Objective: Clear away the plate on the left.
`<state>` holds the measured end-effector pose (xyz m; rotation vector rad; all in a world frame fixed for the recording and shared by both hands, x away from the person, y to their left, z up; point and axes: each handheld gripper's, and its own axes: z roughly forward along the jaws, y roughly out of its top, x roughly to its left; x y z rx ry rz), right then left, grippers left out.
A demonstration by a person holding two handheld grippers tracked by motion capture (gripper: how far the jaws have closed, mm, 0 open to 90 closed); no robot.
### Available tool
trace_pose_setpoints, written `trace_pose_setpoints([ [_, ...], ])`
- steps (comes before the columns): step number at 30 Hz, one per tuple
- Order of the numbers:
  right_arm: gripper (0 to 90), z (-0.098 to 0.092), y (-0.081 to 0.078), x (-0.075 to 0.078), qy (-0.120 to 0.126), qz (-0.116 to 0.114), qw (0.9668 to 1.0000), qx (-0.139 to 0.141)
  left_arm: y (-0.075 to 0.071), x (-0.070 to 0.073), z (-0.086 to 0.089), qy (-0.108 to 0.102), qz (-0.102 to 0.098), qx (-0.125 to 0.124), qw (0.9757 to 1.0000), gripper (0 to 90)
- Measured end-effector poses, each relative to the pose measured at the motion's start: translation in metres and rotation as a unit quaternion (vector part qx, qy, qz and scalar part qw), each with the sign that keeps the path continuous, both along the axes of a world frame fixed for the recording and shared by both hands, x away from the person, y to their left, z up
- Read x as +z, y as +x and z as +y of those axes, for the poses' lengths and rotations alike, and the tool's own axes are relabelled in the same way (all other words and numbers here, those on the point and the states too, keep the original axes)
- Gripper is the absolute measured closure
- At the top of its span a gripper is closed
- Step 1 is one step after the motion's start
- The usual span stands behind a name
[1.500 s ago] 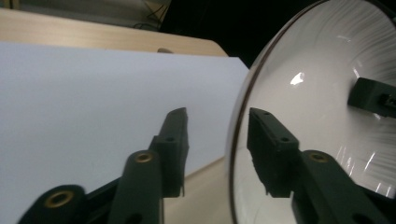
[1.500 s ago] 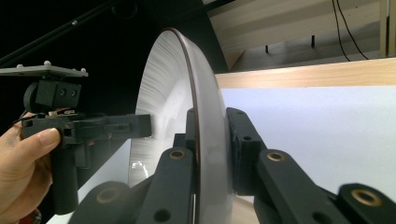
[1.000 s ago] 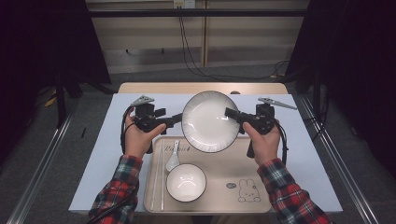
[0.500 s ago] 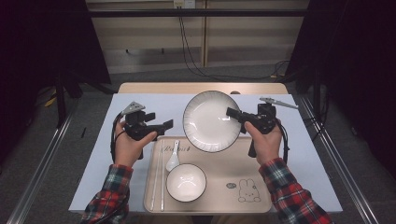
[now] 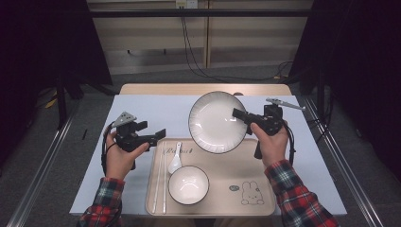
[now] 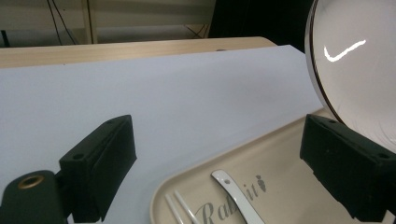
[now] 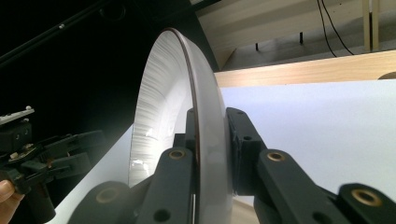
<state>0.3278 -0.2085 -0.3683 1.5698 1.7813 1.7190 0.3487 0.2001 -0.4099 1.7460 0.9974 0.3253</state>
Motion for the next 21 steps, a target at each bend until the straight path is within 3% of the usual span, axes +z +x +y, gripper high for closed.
trace_pose_setpoints([
  [12, 81.1, -0.007, 0.000, -0.003, -0.012, 0.002, 0.9999, -0.005, -0.012, -0.007, 0.013, -0.013, -0.004, 0.006, 0.9999, 9.2],
  [21, 81.1, -0.011, -0.003, -0.007, -0.019, 0.011, 0.9998, -0.003, -0.016, -0.012, 0.019, -0.006, -0.005, 0.012, 0.9999, 9.0],
])
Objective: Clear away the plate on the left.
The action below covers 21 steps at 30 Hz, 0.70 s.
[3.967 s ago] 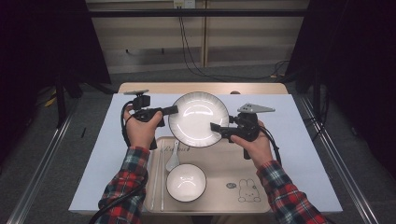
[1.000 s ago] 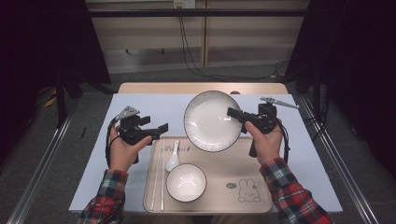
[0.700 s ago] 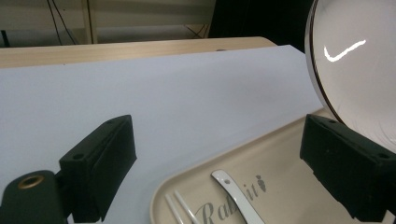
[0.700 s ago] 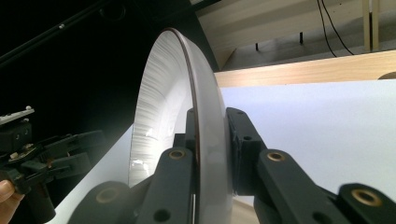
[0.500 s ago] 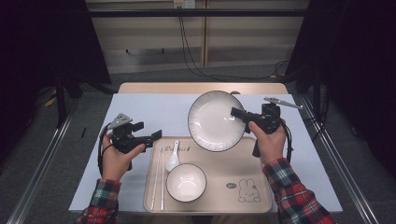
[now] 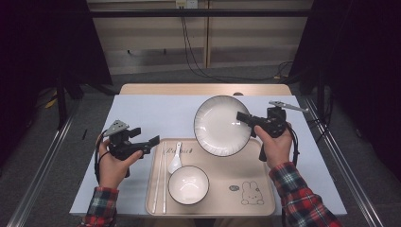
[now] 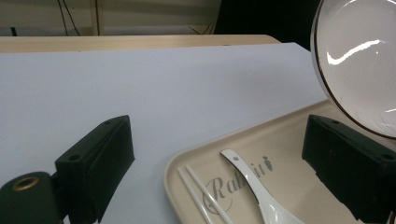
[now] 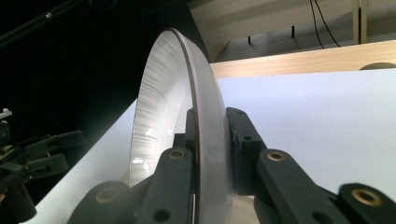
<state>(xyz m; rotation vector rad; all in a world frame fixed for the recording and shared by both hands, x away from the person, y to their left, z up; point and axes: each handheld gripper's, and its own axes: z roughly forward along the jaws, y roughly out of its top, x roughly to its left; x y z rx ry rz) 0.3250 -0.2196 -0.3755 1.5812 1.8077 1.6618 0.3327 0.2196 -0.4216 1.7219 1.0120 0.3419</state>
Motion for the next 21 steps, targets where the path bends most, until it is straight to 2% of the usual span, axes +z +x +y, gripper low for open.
trace_pose_setpoints([
  [9, 81.0, -0.008, -0.003, -0.001, -0.017, 0.000, 0.9998, 0.005, -0.003, 0.001, 0.004, 0.001, -0.004, 0.006, 1.0000, 9.0],
  [13, 81.1, -0.014, -0.005, -0.006, -0.013, 0.011, 0.9998, 0.005, -0.004, 0.001, 0.005, -0.002, -0.005, 0.006, 1.0000, 8.9],
  [20, 81.0, -0.019, -0.010, -0.013, -0.030, 0.019, 0.9993, 0.009, -0.005, 0.003, 0.006, 0.003, -0.014, 0.015, 0.9998, 8.9],
  [21, 81.0, -0.019, -0.011, -0.012, -0.033, 0.018, 0.9992, 0.011, -0.005, 0.003, 0.006, 0.000, -0.013, 0.010, 0.9999, 8.9],
])
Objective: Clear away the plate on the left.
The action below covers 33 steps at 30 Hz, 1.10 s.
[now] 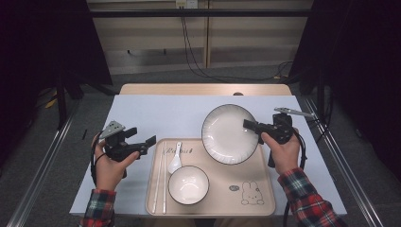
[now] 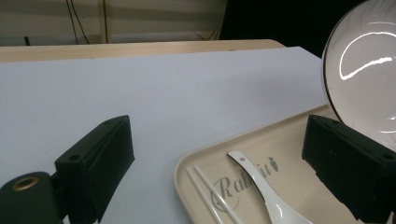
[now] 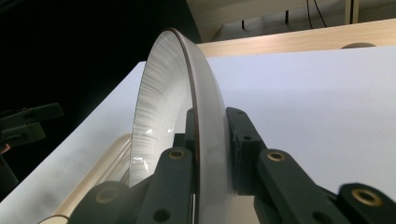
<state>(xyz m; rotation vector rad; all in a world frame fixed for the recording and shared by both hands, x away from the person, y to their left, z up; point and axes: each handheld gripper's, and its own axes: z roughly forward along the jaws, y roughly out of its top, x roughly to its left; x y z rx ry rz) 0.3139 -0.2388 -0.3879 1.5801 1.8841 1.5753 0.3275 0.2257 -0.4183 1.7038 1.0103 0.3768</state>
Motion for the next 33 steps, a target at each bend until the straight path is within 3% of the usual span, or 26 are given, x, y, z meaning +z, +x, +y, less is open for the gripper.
trace_pose_setpoints([
  [3, 81.0, -0.001, -0.001, -0.002, 0.007, 0.002, 1.0000, 0.002, 0.000, 0.000, 0.000, 0.000, 0.000, 0.000, 1.0000, 8.9],
  [19, 81.0, -0.008, -0.008, -0.014, -0.013, 0.013, 0.9998, 0.005, -0.001, -0.002, 0.002, 0.002, 0.001, 0.005, 1.0000, 8.7],
  [33, 80.9, -0.015, -0.015, -0.031, -0.015, 0.043, 0.9989, 0.010, -0.001, -0.004, 0.003, 0.004, 0.003, 0.004, 1.0000, 8.5],
])
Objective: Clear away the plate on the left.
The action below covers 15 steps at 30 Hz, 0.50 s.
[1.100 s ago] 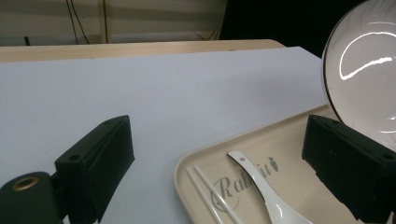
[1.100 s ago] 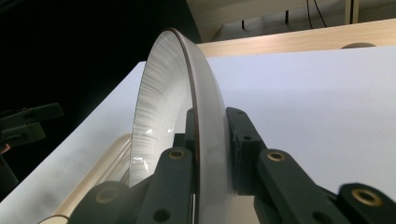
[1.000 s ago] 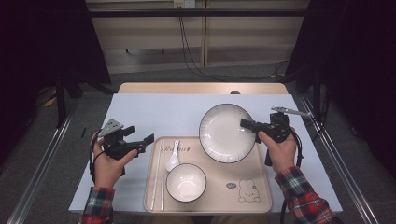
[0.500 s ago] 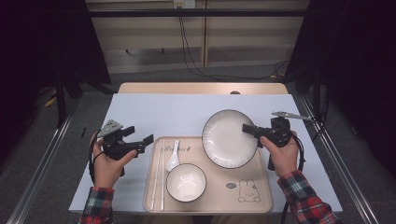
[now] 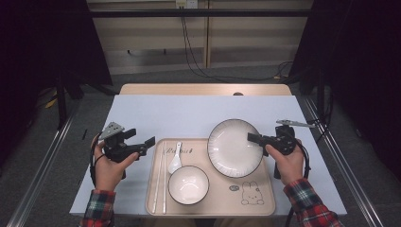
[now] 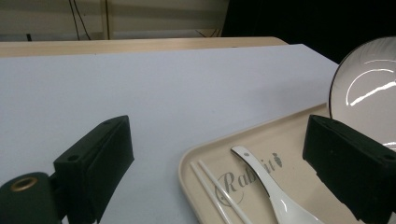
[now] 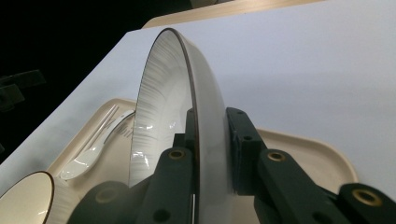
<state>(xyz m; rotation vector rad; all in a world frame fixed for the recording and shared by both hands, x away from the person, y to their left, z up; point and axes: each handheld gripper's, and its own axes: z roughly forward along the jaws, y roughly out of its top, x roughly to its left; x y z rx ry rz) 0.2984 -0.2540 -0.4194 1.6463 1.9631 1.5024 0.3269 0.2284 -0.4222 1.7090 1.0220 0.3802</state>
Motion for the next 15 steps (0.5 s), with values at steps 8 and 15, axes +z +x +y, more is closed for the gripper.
trace_pose_setpoints([
  [8, 80.9, -0.003, -0.002, -0.006, 0.007, 0.009, 0.9999, 0.004, 0.001, -0.001, -0.002, 0.003, 0.002, -0.005, 1.0000, 8.4],
  [15, 80.9, -0.004, -0.005, -0.013, 0.013, 0.020, 0.9997, 0.009, 0.002, -0.001, -0.003, 0.003, 0.002, 0.000, 1.0000, 8.4],
])
